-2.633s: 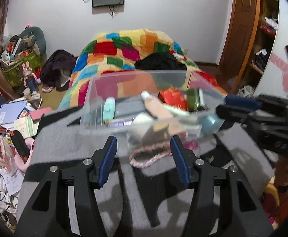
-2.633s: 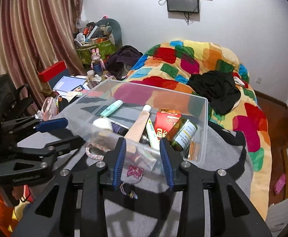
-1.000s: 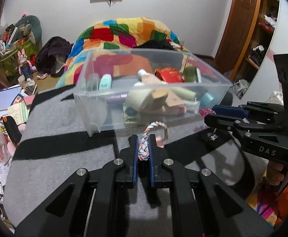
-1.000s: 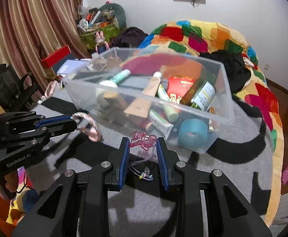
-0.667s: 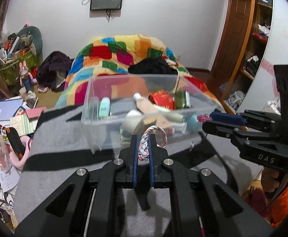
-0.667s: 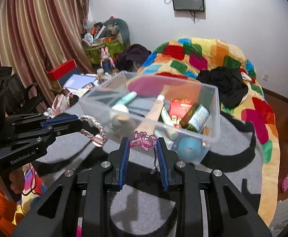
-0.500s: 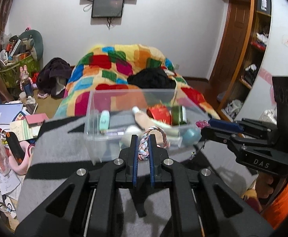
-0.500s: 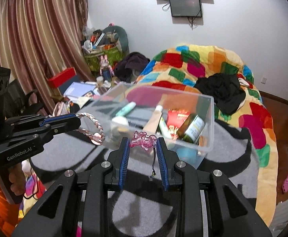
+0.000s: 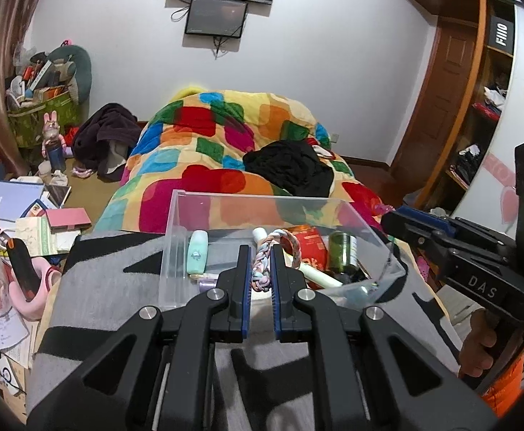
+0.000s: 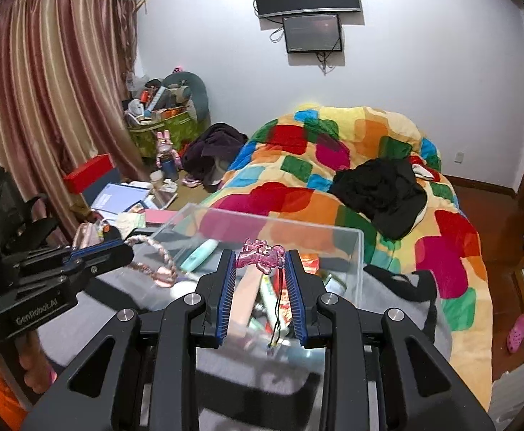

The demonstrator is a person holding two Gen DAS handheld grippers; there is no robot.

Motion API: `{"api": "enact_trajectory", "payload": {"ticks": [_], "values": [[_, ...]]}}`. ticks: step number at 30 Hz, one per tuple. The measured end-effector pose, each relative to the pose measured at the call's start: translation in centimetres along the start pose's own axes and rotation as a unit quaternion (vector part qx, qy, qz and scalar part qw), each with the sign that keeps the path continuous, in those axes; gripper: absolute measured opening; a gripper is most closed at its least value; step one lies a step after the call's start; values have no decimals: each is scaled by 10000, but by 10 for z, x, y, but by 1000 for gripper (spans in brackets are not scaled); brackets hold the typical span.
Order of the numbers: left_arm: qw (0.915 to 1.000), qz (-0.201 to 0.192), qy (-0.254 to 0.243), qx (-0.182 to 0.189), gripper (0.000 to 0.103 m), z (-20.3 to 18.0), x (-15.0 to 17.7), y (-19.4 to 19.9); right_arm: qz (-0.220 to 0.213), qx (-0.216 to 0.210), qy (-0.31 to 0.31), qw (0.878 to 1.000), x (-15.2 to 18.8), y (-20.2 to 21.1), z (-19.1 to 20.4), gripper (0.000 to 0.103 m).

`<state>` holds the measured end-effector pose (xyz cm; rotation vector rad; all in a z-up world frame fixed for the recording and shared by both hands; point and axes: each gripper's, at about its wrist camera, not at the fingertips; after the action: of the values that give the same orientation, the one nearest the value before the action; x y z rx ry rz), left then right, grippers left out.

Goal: Organize objects
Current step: 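Drop the pink charm into the box while the left tool drops the rope toy in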

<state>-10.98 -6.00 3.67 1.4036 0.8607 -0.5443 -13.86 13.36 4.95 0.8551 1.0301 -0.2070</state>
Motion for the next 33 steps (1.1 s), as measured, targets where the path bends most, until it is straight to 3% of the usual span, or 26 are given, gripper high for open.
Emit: {"api": "enact_trajectory", "payload": {"ticks": [7, 15, 19, 27, 33], "values": [[9995, 302, 12, -56, 9, 0, 6, -27, 538, 69, -76, 9985, 10, -39, -12, 25], [9984, 543, -129, 44, 9, -5, 16, -39, 1049, -193, -285, 9939, 26, -60, -24, 26], [9985, 506, -205, 60, 11, -10, 17, -35, 1071, -242, -227, 9937, 28, -57, -19, 26], [9993, 281, -225, -41, 30, -11, 13, -17, 856, -252, -81, 9960, 25, -35, -9, 35], [9995, 153, -258, -83, 33, -11, 15, -6, 600, -165, 82, 9980, 24, -13, 1, 42]]}}
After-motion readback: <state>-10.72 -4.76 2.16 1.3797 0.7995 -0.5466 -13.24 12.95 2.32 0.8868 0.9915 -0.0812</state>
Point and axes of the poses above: each gripper's, at about its wrist camera, not at the fingertips, and y roughly against the way its jaws point, z to its left, x to its underside, and after that the axes turned 13 degrees about -x, right-handed
